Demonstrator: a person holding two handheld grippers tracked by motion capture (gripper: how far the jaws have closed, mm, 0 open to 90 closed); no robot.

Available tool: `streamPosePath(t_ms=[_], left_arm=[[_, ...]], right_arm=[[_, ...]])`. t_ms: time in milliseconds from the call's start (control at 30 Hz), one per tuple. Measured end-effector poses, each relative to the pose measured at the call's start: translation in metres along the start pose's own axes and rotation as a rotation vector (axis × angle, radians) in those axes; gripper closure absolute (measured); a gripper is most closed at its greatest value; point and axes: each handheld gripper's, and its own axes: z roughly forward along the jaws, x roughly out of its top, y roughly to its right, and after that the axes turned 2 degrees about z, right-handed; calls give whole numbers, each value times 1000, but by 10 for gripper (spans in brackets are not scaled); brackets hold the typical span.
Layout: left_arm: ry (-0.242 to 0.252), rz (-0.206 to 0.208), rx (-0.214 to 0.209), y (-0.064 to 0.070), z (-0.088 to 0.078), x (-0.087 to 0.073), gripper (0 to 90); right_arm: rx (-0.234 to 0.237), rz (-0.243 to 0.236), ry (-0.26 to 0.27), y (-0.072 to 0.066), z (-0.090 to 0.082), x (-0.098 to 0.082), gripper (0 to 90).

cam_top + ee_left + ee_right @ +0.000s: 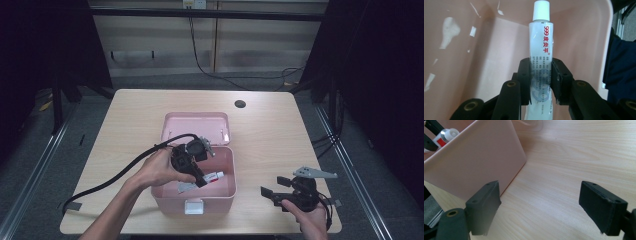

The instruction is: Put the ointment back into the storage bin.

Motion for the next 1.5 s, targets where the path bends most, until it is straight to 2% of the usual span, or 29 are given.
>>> streamPosePath(t_ms=[167,300,400,567,700,967,1167,1233,1300,1400,1500], left_arm=[[-26,-7,-6,-1,15,0,711],[-32,-13,-16,-2,20,0,711],[-48,4,-27,-1,23,0,711],[-43,-9,-40,-2,27,-4,711],[-72,-8,-65,-4,31,-10,711],[-88,-22,-88,-8,39,-7,711],[-103,-55,-92,-11,46,-4,711],[-118,-39,-96,-11,49,-4,711],[-136,-42,-113,-10,55,-4,711],[-147,-62,-105,-12,59,-3,710],[-155,-55,-116,-13,63,-3,711]], right_arm=[[1,0,-4,0,0,0,169],[1,-1,-5,-1,0,0,169],[3,-1,-6,-1,0,0,169],[4,-1,-10,-1,0,0,169],[4,-2,-12,-1,1,0,169],[3,1,-13,-1,1,0,169],[4,1,-16,-1,1,0,169],[3,-1,-16,-1,1,0,169],[5,1,-16,-1,1,0,169],[5,1,-16,-1,1,0,167],[5,1,-18,-1,1,-1,166]])
